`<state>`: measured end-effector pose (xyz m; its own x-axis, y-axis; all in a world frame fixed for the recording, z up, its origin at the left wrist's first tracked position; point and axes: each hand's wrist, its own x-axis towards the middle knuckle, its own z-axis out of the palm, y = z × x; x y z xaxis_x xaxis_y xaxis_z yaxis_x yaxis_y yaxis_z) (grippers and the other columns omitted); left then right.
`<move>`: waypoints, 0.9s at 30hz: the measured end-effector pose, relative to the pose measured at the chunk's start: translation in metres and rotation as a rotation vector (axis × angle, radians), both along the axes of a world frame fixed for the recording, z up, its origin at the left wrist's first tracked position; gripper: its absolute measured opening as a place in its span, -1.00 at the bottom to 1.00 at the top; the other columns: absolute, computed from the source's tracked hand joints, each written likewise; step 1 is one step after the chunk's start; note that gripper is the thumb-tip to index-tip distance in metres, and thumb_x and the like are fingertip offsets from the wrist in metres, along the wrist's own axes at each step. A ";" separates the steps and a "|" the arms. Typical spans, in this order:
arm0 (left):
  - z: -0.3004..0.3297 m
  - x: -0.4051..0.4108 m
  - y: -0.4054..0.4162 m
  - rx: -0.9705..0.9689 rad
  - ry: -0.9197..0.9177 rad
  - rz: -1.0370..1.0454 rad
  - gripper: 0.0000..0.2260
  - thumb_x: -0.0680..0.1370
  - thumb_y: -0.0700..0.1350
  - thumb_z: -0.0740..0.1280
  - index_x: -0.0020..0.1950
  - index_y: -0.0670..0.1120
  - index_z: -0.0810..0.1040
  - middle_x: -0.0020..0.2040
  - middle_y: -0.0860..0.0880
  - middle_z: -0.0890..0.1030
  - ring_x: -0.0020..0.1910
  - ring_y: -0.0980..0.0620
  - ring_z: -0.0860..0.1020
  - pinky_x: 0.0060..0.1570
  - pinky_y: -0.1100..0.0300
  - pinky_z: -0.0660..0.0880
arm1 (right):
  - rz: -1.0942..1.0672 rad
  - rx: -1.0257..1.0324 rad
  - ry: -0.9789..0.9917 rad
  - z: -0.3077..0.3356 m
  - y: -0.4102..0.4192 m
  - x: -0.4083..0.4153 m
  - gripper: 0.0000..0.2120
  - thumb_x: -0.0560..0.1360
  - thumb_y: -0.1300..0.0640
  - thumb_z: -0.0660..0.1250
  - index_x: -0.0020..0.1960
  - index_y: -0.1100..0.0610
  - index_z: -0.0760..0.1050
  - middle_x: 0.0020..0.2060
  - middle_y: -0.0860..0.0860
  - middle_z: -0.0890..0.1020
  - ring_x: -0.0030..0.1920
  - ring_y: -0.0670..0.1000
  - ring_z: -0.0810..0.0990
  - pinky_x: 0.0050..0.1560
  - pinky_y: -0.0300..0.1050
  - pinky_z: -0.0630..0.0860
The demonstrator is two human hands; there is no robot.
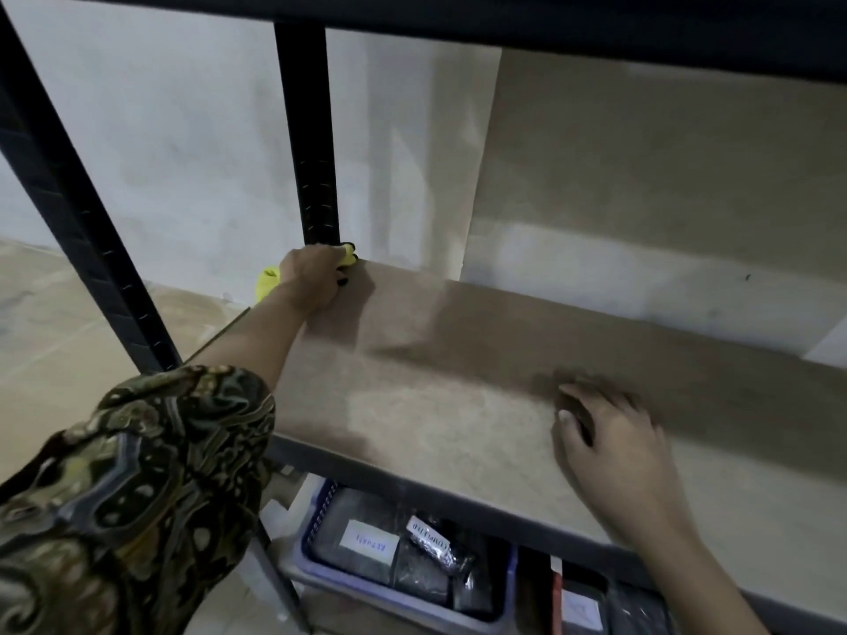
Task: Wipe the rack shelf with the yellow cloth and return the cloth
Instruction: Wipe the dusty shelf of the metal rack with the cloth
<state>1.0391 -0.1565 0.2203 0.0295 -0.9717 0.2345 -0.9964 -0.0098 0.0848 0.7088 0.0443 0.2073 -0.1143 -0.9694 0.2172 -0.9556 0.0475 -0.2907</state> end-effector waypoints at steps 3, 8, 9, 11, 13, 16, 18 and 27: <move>0.005 -0.017 0.024 -0.018 0.108 -0.092 -0.70 0.53 -0.15 0.26 0.26 0.01 0.51 0.22 -0.14 0.58 0.19 -0.19 0.51 0.13 0.05 0.41 | 0.002 -0.003 -0.004 0.000 -0.001 0.000 -0.66 0.48 -0.04 0.17 0.23 -0.09 0.45 0.25 -0.04 0.54 0.25 0.09 0.42 0.18 0.05 0.37; -0.001 -0.086 0.094 0.026 0.308 -0.573 -0.65 0.53 -0.11 0.26 0.29 0.15 0.47 0.31 0.11 0.52 0.25 0.03 0.49 0.27 0.19 0.38 | 0.008 0.001 -0.017 0.000 -0.001 0.000 -0.66 0.48 -0.03 0.17 0.23 -0.09 0.45 0.25 -0.05 0.54 0.25 0.08 0.42 0.18 0.05 0.37; -0.005 -0.095 0.102 -0.028 0.317 -0.660 -0.65 0.54 -0.14 0.26 0.31 0.09 0.46 0.31 0.05 0.53 0.24 0.00 0.50 0.22 0.15 0.41 | 0.013 -0.003 -0.015 0.000 -0.001 0.000 -0.66 0.48 -0.03 0.16 0.24 -0.09 0.44 0.25 -0.05 0.53 0.25 0.07 0.41 0.18 0.04 0.37; -0.003 -0.099 0.096 -0.126 0.291 -0.674 -0.63 0.55 -0.19 0.23 0.36 0.01 0.42 0.30 -0.06 0.53 0.22 -0.09 0.49 0.15 0.04 0.46 | 0.021 -0.005 -0.012 0.000 0.000 0.000 -0.66 0.48 -0.04 0.15 0.25 -0.11 0.42 0.26 -0.07 0.52 0.26 0.06 0.40 0.19 0.04 0.36; 0.007 -0.094 0.069 -0.160 0.230 -0.555 -0.60 0.57 -0.23 0.20 0.39 0.03 0.37 0.33 -0.07 0.48 0.25 -0.12 0.46 0.17 -0.04 0.45 | 0.017 0.006 -0.019 0.000 0.000 -0.001 -0.65 0.49 -0.04 0.15 0.26 -0.12 0.41 0.28 -0.06 0.51 0.27 0.07 0.39 0.20 0.05 0.36; 0.013 -0.068 0.024 -0.070 0.152 -0.446 -0.58 0.57 -0.12 0.22 0.43 0.01 0.30 0.35 -0.12 0.44 0.30 -0.18 0.41 0.19 -0.11 0.42 | 0.007 0.014 -0.013 -0.001 -0.001 -0.001 -0.65 0.50 -0.04 0.15 0.27 -0.10 0.42 0.30 -0.06 0.50 0.29 0.07 0.38 0.22 0.04 0.34; 0.004 -0.051 0.006 0.043 -0.020 -0.356 -0.52 0.56 0.08 0.20 0.46 0.04 0.23 0.43 -0.13 0.35 0.38 -0.18 0.33 0.28 -0.12 0.33 | 0.006 0.016 -0.006 -0.001 -0.001 -0.001 -0.65 0.50 -0.04 0.15 0.27 -0.11 0.42 0.31 -0.07 0.48 0.31 0.06 0.36 0.23 0.03 0.32; -0.002 -0.064 -0.024 0.001 0.031 -0.216 -0.71 0.50 0.18 0.20 0.19 0.18 0.47 0.09 -0.08 0.63 0.08 -0.17 0.56 -0.12 0.10 0.37 | 0.010 0.018 -0.016 0.000 -0.004 -0.003 -0.68 0.51 -0.03 0.18 0.26 -0.11 0.43 0.30 -0.10 0.47 0.30 0.03 0.35 0.20 0.01 0.33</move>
<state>0.9750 -0.1803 0.2188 -0.1725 -0.9564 0.2355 -0.9721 0.2038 0.1158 0.7061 0.0403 0.2078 -0.1077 -0.9743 0.1980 -0.9514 0.0432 -0.3050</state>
